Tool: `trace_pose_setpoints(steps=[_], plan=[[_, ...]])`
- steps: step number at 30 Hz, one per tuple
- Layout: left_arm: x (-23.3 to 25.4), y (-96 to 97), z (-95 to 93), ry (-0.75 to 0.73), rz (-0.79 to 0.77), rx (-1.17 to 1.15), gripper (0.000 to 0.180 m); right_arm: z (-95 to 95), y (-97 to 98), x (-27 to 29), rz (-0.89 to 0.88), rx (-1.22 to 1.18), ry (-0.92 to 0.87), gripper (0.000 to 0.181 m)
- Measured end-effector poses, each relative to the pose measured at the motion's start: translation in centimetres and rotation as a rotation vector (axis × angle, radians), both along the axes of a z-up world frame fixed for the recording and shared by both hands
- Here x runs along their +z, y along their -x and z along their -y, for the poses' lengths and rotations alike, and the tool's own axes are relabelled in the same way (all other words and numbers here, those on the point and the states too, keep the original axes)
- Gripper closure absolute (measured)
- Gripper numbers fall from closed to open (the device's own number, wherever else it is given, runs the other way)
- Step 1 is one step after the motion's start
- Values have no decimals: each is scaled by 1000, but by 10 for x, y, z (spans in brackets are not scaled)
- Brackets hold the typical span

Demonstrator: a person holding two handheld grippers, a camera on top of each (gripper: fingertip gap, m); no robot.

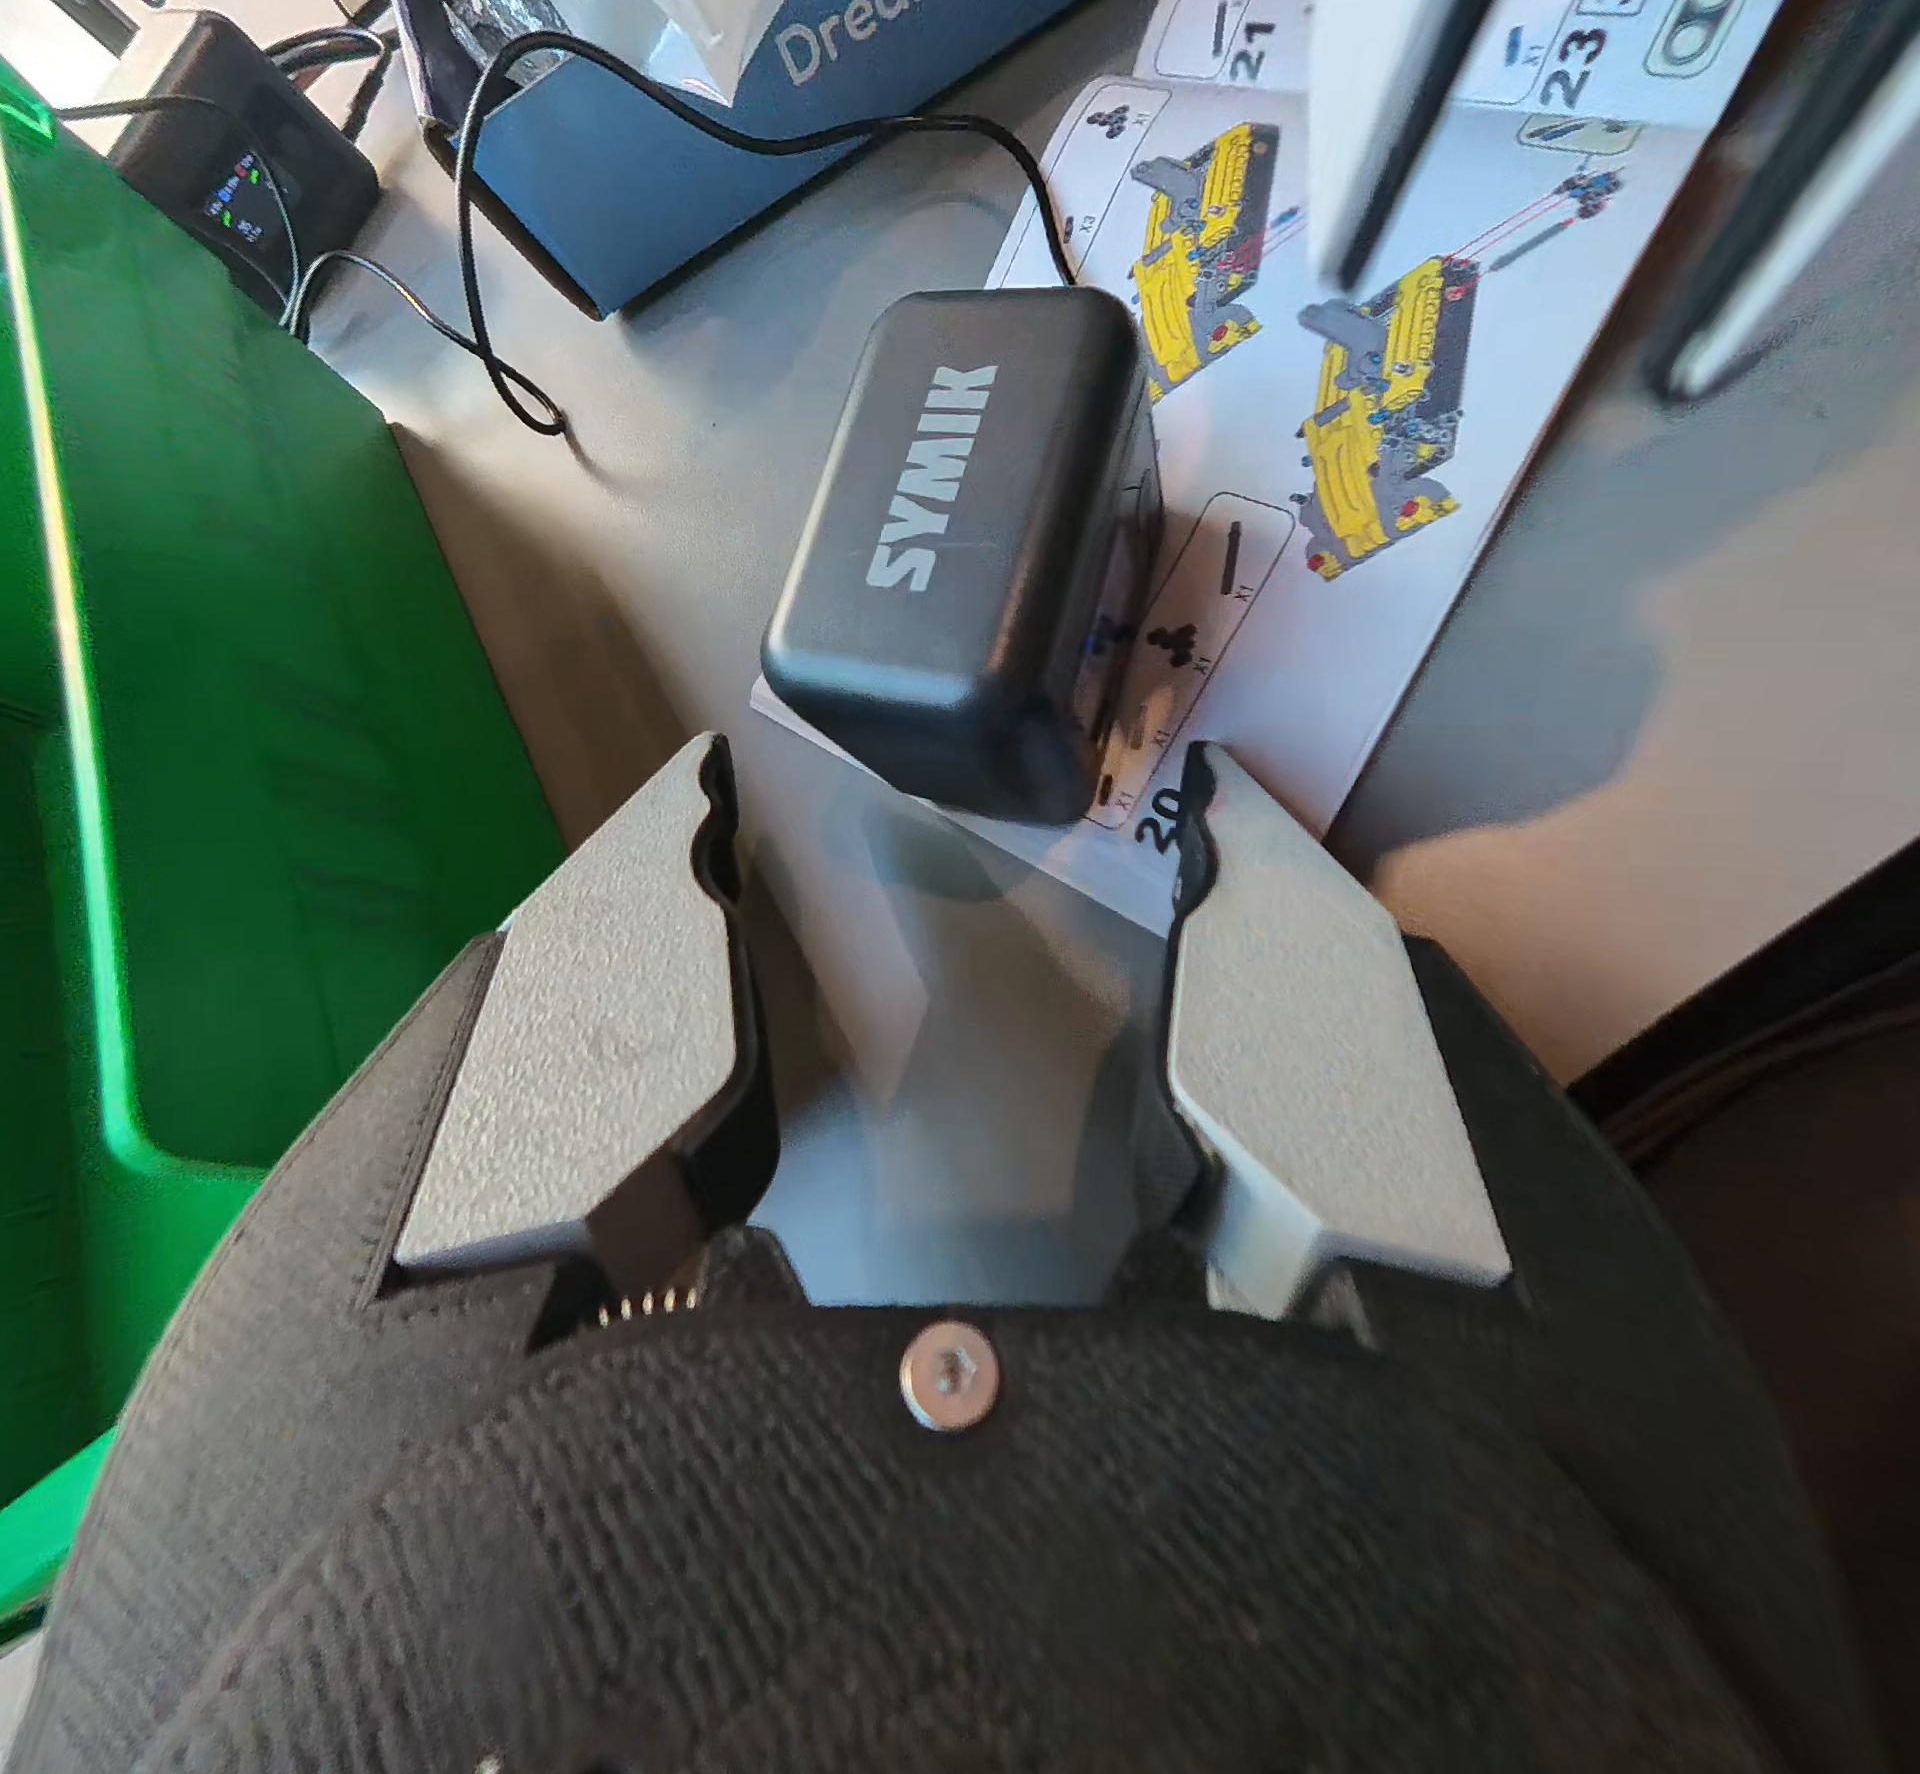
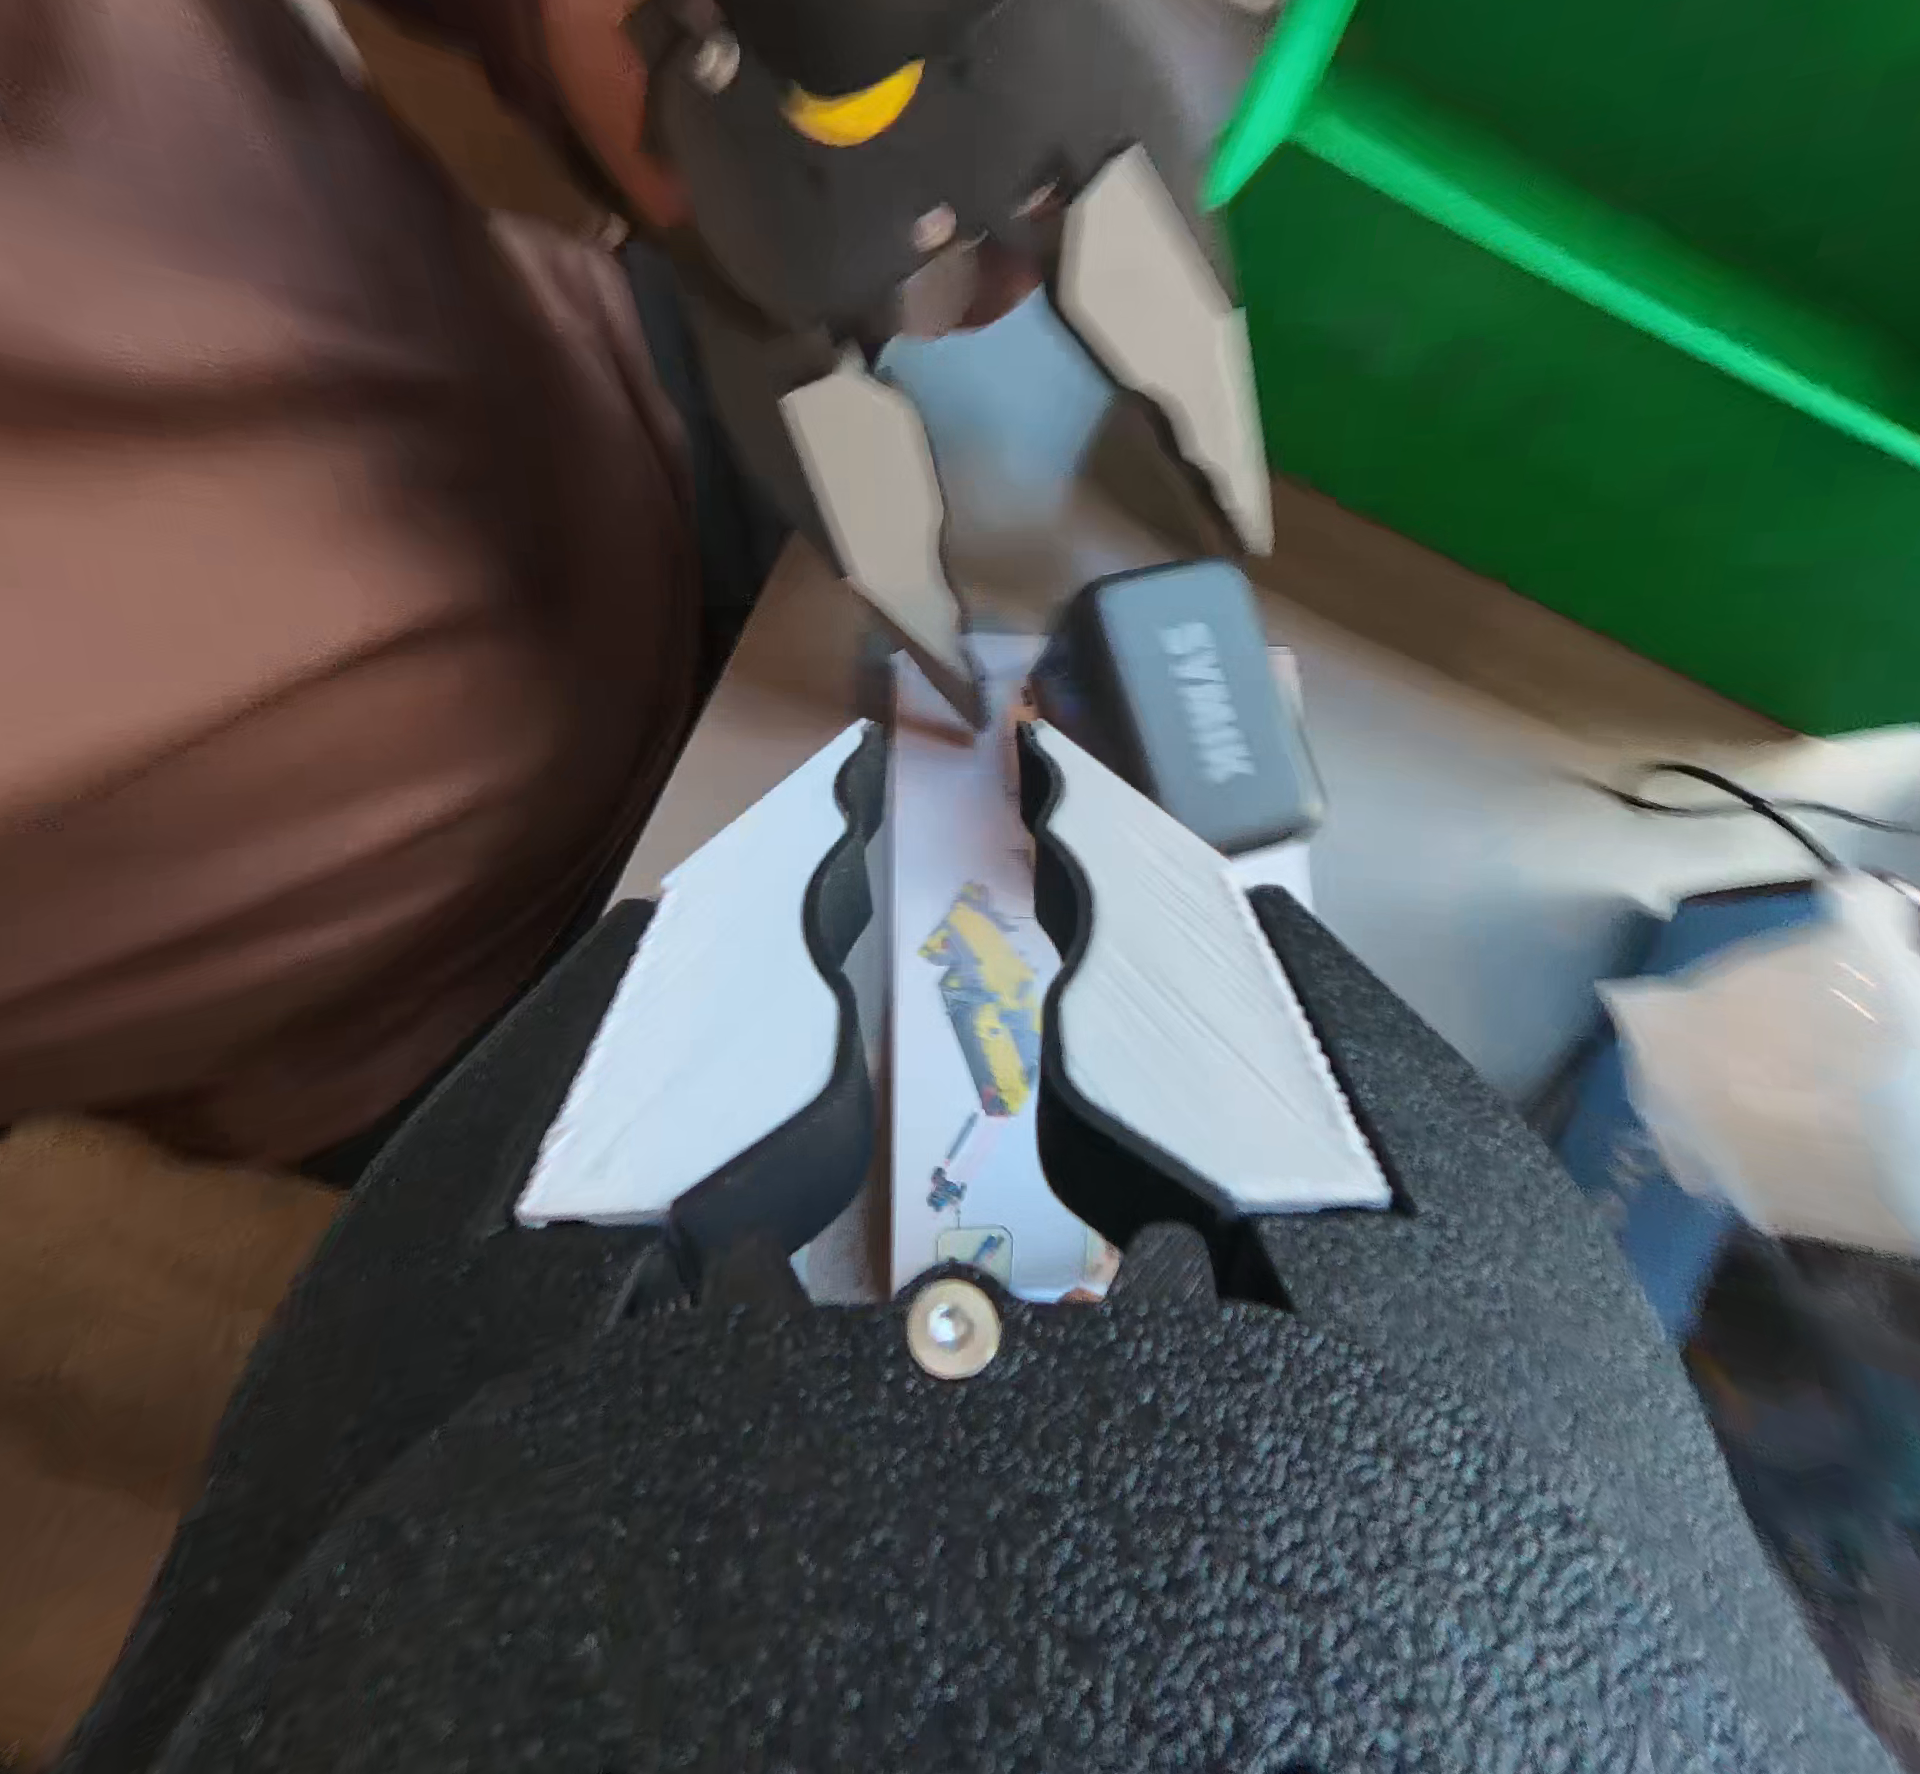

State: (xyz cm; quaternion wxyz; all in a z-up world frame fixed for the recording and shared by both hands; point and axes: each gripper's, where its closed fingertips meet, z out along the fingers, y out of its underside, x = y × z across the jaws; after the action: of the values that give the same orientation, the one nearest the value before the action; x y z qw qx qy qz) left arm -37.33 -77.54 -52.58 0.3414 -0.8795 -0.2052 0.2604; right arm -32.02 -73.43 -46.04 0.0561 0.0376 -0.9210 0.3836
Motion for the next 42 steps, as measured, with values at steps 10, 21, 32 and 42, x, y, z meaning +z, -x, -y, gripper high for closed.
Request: trace_pose_setpoints(steps=[10, 21, 32, 42], plan=[[48, -4, -17, -35, -45, -91, 95, -26, 49, -20, -185, -359, -98, 114], [36, 12, -4, 299, -436, -122, 84, -57, 77, -41, -809, -429, -366, 102], [20, -7, -15, 494, -793, -168, 102, -66, 106, -46, -1025, -397, -507, 105], [36, -26, -21, 147, -232, -169, 91, -67, 82, -9, -826, -483, -273, 100]])
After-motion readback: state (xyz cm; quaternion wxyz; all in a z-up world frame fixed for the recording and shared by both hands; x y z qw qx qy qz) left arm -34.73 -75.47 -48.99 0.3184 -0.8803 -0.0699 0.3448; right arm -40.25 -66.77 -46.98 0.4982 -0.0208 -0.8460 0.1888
